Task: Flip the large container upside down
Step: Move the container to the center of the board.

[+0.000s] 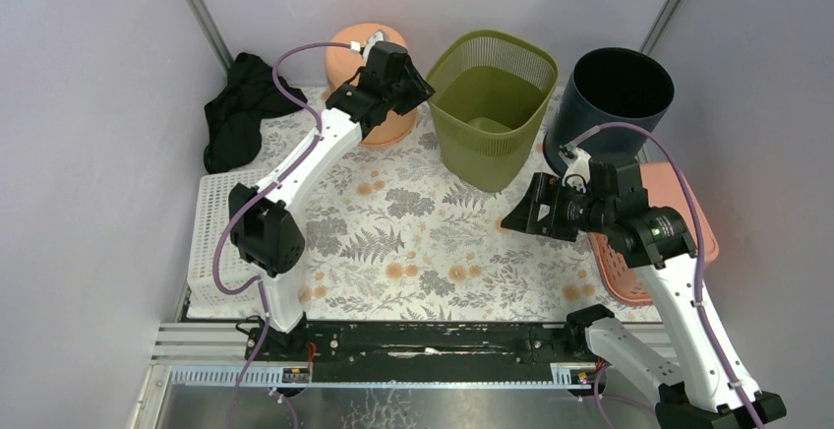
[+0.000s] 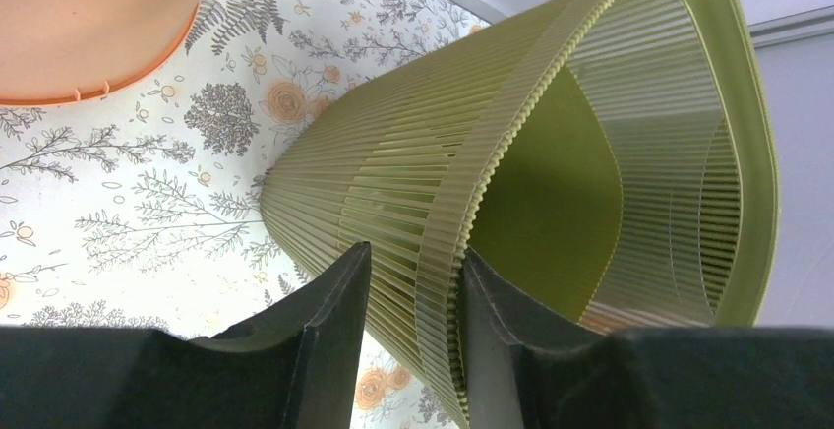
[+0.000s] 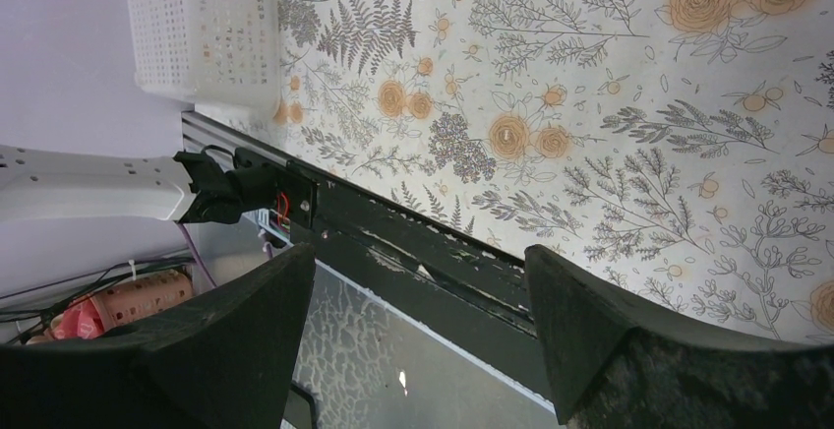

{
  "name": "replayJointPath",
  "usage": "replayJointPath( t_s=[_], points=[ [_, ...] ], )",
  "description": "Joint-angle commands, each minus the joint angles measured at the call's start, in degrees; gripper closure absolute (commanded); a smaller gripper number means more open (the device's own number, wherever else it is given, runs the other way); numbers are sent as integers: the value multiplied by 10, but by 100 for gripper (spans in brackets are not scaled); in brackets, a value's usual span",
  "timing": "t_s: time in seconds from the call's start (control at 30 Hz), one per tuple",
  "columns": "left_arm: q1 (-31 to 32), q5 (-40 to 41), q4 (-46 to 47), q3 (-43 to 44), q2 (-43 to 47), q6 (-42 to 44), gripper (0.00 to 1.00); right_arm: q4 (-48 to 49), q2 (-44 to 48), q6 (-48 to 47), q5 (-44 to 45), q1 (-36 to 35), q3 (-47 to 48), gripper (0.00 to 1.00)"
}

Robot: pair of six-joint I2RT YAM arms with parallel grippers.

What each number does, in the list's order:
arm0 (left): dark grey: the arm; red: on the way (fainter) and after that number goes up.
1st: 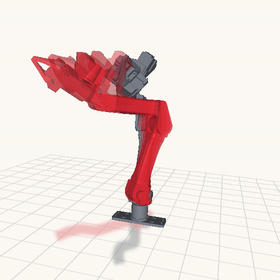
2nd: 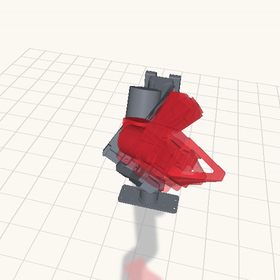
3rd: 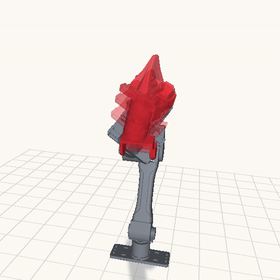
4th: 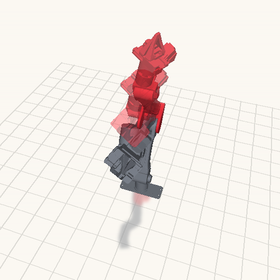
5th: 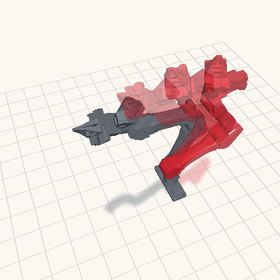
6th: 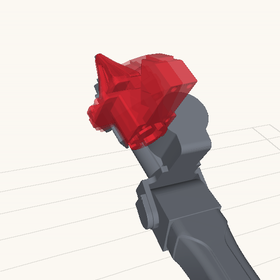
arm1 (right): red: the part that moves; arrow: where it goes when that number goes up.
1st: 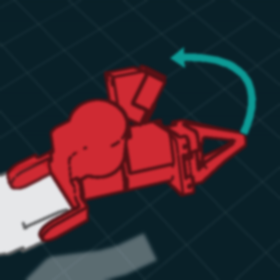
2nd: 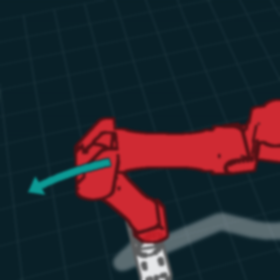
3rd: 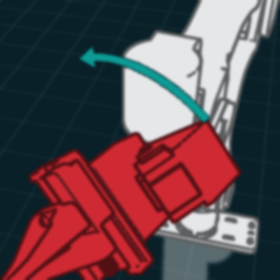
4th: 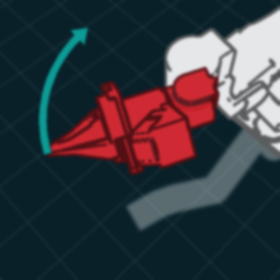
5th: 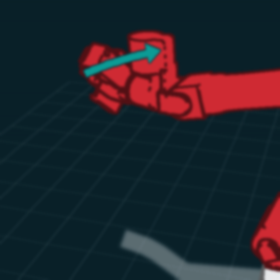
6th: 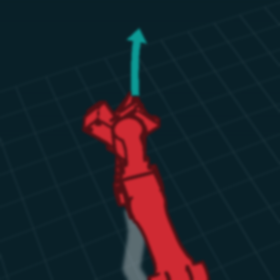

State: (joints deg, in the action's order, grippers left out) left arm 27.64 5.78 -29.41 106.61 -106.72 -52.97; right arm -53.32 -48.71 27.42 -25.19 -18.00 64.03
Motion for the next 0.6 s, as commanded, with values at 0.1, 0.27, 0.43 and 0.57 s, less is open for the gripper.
replayJointPath(
  t_s=[0.1, 0.27, 0.43, 0.57],
  points=[
    [-4, -17, -40, 23, 19, 23, 58, -19, -8, -23, 0, -3, 50, 15],
    [-4, -32, -47, 26, 31, 29, 58, -66, -23, -43, 56, -3, 85, 27],
    [-4, -56, -56, 26, 37, 36, 57, -109, -43, -65, 128, -3, 124, 55],
    [-4, -80, -76, 41, 35, 51, 57, -128, -55, -73, 158, -3, 142, 56]
  ],
)
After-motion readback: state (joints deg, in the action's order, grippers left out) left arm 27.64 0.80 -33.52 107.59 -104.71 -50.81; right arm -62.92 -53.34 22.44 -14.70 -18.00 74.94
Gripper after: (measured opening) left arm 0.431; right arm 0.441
